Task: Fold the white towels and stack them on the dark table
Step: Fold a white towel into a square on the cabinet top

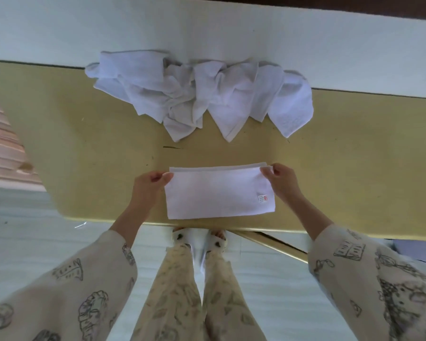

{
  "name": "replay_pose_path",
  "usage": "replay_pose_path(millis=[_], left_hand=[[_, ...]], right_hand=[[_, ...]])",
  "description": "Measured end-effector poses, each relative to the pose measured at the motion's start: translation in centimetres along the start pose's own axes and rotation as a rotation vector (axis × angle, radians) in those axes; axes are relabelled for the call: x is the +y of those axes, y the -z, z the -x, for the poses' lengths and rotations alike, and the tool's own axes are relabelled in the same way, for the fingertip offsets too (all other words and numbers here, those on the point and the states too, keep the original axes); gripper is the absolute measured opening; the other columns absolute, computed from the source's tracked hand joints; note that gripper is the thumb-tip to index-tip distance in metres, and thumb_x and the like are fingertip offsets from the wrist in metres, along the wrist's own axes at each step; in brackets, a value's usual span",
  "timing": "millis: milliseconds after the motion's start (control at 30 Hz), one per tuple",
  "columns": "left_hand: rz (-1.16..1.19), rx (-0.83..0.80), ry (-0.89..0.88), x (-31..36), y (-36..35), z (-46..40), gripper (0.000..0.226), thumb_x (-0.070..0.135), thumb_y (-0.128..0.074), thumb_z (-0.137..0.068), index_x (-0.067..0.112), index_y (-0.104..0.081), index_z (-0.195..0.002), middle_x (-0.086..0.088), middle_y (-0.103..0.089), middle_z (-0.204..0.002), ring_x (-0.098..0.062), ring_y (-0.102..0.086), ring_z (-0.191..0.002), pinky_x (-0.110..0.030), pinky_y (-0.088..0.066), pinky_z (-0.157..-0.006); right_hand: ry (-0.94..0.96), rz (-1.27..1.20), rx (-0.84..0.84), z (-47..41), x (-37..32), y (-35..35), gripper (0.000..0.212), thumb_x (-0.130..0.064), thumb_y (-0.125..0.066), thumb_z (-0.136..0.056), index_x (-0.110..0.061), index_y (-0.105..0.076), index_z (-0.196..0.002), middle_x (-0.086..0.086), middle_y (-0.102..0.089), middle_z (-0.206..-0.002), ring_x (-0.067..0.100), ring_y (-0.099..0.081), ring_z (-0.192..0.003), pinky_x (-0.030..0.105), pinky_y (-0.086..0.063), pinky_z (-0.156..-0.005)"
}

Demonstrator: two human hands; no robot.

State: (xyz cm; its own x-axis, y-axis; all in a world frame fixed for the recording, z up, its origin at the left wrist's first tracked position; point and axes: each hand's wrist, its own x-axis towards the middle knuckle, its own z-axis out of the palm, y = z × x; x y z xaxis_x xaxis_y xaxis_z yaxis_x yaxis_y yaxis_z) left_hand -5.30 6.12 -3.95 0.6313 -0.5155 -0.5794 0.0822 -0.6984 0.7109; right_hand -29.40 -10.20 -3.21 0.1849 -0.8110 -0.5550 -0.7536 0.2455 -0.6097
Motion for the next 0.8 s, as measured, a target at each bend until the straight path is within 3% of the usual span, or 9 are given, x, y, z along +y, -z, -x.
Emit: replay_pose_path(millis=[167,533,700,800], left_hand=[[-0.103,0.037,-0.016,-0.1,-0.7,-1.3,0.020,0.026,-0.064,-0.085,0.007,-0.068,-0.087,0.006,-0.052,-0.060,-0.008,-0.043,-0.055,-0.021,-0.034,-0.055],[-0.243,0.110,0.021,0.4,-1.8,-2.2,0.024,0.028,-0.059,-0.088,0.005,-0.067,-0.091,0.003,-0.055,-0.066,-0.005,-0.044,-0.056,-0.018,-0.032,-0.051],[-0.263,0.111,0.026,0.5,-1.9,-2.1,0.023,0.028,-0.060,-0.087,0.007,-0.067,-0.093,-0.001,-0.061,-0.077,-0.008,-0.048,-0.061,-0.015,-0.033,-0.053],[-0.244,0.128,0.017,0.4,-2.0,-2.0,0.021,0.026,-0.063,-0.086,0.006,-0.065,-0.090,-0.001,-0.060,-0.077,-0.010,-0.048,-0.064,-0.014,-0.034,-0.055]], right_hand=[[-0.009,0.037,0.046,-1.0,0.2,-0.8,0.023,-0.018,-0.052,-0.090,-0.007,-0.052,-0.071,-0.002,-0.043,-0.056,0.012,-0.038,-0.056,0.023,-0.029,-0.052],[0.040,0.147,0.066,-2.2,0.1,-1.3,0.029,-0.021,-0.048,-0.092,0.003,-0.062,-0.083,0.012,-0.058,-0.072,0.021,-0.048,-0.068,0.026,-0.031,-0.053],[0.044,0.162,0.065,-2.4,0.1,-1.2,0.028,-0.021,-0.049,-0.092,-0.001,-0.059,-0.076,0.006,-0.053,-0.065,0.019,-0.045,-0.062,0.017,-0.031,-0.051],[0.038,0.163,0.068,-2.5,0.2,-1.1,0.036,-0.021,-0.050,-0.093,-0.012,-0.043,-0.059,-0.001,-0.042,-0.054,0.012,-0.038,-0.053,0.016,-0.027,-0.045]])
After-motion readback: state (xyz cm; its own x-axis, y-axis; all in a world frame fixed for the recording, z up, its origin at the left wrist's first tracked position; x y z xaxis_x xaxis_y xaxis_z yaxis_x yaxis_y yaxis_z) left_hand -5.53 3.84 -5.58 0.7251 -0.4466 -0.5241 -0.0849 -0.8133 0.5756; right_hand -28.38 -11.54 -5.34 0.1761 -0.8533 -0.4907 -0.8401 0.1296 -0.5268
